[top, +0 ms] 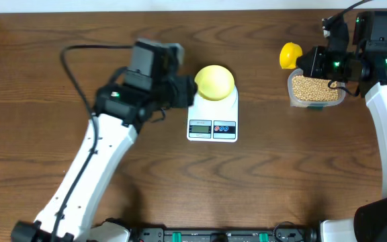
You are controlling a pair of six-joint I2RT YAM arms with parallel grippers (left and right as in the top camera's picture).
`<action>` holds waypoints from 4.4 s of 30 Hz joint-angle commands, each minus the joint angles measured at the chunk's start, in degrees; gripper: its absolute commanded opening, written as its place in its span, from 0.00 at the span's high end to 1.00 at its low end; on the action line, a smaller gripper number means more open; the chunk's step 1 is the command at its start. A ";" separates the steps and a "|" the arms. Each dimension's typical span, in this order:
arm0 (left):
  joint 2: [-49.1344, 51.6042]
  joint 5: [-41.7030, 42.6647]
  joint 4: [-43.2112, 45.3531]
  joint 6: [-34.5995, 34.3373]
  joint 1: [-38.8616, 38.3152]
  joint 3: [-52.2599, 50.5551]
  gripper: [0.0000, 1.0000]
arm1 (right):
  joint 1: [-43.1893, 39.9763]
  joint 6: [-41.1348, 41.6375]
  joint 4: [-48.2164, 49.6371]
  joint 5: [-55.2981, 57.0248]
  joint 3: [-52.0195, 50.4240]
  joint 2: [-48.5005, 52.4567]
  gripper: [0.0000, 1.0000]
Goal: Scoop item into bowl and weigh 50g on scale
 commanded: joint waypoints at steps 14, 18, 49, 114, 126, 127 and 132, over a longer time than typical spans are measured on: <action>11.69 -9.49 6.95 0.90 -22.29 -7.89 0.55 | -0.31 -1.40 0.15 0.66 1.18 -0.20 0.99; 15.67 -9.88 10.16 0.90 -22.43 -7.89 0.55 | -0.31 -1.79 -0.20 1.20 1.18 -0.20 0.99; 28.06 -18.62 14.21 3.08 -22.77 -7.96 0.55 | -0.24 -2.89 -1.05 2.14 0.92 -0.17 0.99; 28.44 -16.22 16.33 4.28 -21.35 -10.49 0.54 | 0.02 -3.50 -1.31 2.14 0.92 -0.17 0.99; 21.22 -15.61 16.15 9.11 -21.35 -10.12 0.53 | 0.02 -3.74 -1.03 1.88 0.92 -0.17 0.99; 21.31 -15.61 16.20 9.11 -21.35 -10.12 0.53 | 0.02 -3.93 -1.05 1.90 0.92 -0.17 0.99; 21.55 -15.63 16.13 9.11 -21.35 -10.78 0.53 | 0.02 -3.89 -1.07 1.88 0.92 -0.17 0.99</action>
